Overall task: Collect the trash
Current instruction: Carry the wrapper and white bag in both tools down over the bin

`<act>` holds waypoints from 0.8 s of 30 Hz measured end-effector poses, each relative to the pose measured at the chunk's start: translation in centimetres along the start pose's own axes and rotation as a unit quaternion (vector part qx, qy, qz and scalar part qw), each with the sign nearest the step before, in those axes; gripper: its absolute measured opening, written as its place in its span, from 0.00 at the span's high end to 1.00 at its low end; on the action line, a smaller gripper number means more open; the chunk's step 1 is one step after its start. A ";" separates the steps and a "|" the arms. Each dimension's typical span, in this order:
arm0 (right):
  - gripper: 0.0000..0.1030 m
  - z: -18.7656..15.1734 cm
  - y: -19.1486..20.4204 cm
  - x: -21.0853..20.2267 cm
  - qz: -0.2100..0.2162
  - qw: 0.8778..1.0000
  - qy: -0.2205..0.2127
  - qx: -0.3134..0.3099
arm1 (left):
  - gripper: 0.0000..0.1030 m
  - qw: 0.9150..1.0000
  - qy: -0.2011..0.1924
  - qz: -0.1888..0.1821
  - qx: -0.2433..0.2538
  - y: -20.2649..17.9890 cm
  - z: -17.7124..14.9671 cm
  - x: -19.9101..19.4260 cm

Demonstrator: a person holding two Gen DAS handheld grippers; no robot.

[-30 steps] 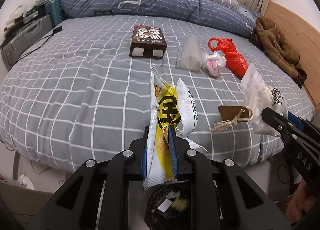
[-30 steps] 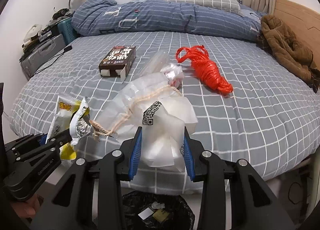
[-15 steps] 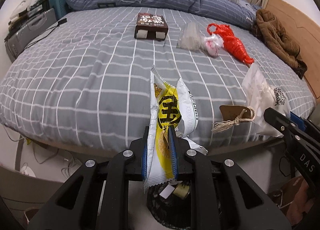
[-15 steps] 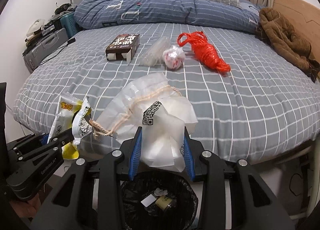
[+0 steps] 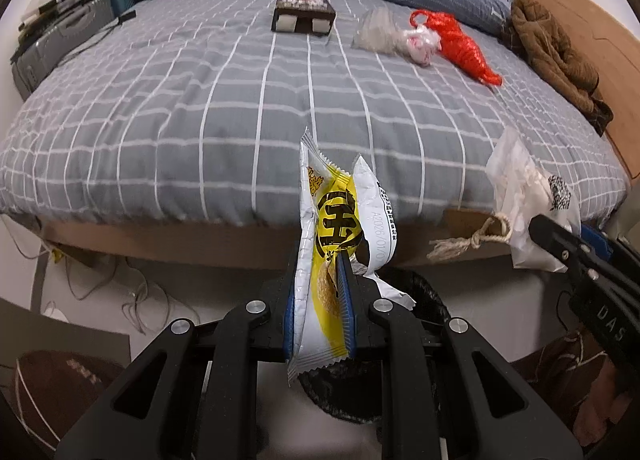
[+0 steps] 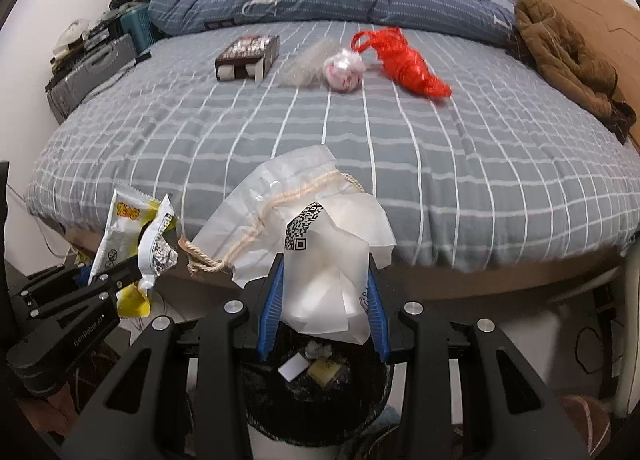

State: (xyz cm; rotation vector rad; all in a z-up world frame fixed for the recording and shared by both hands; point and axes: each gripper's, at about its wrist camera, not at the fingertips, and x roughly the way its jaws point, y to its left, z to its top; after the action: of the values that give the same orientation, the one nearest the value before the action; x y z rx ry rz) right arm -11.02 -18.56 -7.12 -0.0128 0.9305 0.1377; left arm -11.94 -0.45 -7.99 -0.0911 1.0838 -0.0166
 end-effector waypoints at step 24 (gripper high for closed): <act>0.65 -6.6 -0.9 8.1 0.003 0.991 0.134 -0.012 | 0.83 0.995 0.094 -0.012 0.014 -0.8 -3.6 7.4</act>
State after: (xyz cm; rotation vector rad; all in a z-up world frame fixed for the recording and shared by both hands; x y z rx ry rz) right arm -11.34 -18.99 -17.60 -0.0509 1.1983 0.1551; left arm -11.66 -1.88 -16.11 -0.0787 1.2707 -0.0625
